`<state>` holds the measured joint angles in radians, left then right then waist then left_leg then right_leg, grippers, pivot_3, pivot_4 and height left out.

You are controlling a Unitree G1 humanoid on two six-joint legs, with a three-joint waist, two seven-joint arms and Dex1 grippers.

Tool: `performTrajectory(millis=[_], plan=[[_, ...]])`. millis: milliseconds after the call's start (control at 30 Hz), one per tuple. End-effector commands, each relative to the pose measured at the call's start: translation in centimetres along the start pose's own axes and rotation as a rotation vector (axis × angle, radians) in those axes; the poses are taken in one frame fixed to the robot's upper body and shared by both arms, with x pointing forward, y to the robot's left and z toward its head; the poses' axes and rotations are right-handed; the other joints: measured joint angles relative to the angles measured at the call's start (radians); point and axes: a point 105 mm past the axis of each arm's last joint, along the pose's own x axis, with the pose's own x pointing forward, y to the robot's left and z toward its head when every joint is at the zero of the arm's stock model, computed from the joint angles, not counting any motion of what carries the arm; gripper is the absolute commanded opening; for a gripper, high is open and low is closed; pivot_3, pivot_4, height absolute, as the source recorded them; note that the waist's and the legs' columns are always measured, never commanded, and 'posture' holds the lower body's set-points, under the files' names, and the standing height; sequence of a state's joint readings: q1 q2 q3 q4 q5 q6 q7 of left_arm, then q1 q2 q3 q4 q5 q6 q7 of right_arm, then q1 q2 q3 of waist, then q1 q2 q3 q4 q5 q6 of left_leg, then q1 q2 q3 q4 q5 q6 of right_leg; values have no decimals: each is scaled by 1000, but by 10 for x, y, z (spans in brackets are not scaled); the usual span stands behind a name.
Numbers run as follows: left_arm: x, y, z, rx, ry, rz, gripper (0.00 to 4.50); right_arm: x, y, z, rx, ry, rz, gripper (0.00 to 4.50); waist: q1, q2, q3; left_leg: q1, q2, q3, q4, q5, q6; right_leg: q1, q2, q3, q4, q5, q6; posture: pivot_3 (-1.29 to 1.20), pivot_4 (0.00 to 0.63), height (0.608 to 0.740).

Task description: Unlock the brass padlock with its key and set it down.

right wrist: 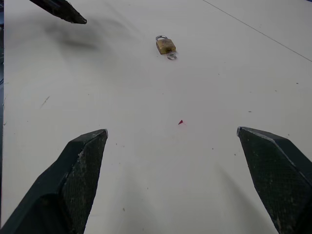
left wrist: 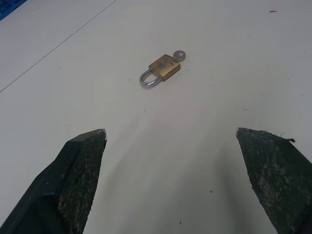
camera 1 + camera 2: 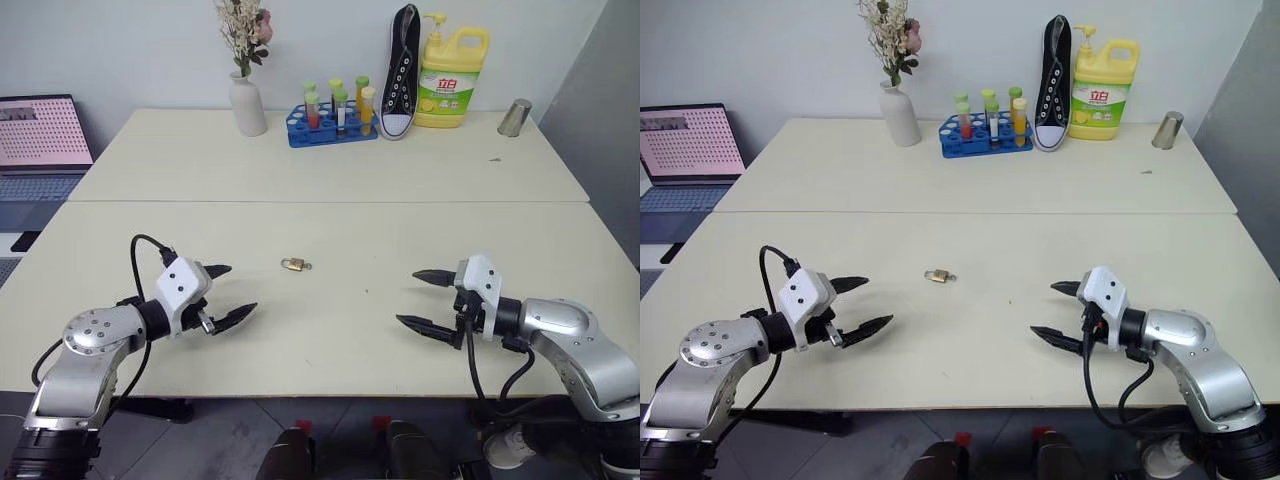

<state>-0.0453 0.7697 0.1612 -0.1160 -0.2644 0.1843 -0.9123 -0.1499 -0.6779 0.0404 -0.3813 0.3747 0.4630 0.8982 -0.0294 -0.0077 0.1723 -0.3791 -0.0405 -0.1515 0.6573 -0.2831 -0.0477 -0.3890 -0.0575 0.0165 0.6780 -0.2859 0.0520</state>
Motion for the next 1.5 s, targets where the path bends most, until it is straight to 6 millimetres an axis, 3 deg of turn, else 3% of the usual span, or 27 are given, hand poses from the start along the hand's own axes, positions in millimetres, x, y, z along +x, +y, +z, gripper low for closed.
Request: performTrajectory(millis=[33,333,533,767,867,1000,1233,1500], plan=[[-6,7,11,35,-35,9,4500,-1,-3,11,-44,-33,0,4458,0,0,0,0,0,0,0,0,0,0,0,0,0,0,0,0,150,740],[-4,21,21,62,-98,65,4500,4,-11,14,-23,-27,-45,4458,0,0,0,0,0,0,0,0,0,0,0,0,0,0,0,0,150,740],[29,27,23,106,-84,-48,4500,10,-5,24,147,-1,-50,4458,1,0,0,0,-1,0,0,0,0,0,0,0,0,0,0,0,150,740],[71,38,24,151,-51,-191,4500,14,1,30,164,50,-76,4458,0,0,0,-1,-3,0,1,0,0,-1,1,-2,0,0,0,0,150,740],[97,32,23,140,-20,-293,4500,15,6,31,175,63,-90,4458,0,0,0,-2,-3,-1,1,0,0,-1,1,-3,1,0,0,0,150,740],[115,31,21,146,20,-331,4500,15,13,37,180,52,-92,4458,-4,-1,0,-3,-3,-1,2,0,0,-1,1,-3,1,0,0,0,150,740],[121,31,13,148,84,-365,4500,12,15,42,187,48,-106,4458,-13,-1,0,-3,-3,-1,2,0,0,-2,2,-3,2,0,0,0,150,740],[110,34,4,133,173,-429,4500,9,16,43,203,43,-116,4458,-24,-1,0,-2,-2,-2,2,0,0,-1,2,-3,2,0,0,0,150,740]])
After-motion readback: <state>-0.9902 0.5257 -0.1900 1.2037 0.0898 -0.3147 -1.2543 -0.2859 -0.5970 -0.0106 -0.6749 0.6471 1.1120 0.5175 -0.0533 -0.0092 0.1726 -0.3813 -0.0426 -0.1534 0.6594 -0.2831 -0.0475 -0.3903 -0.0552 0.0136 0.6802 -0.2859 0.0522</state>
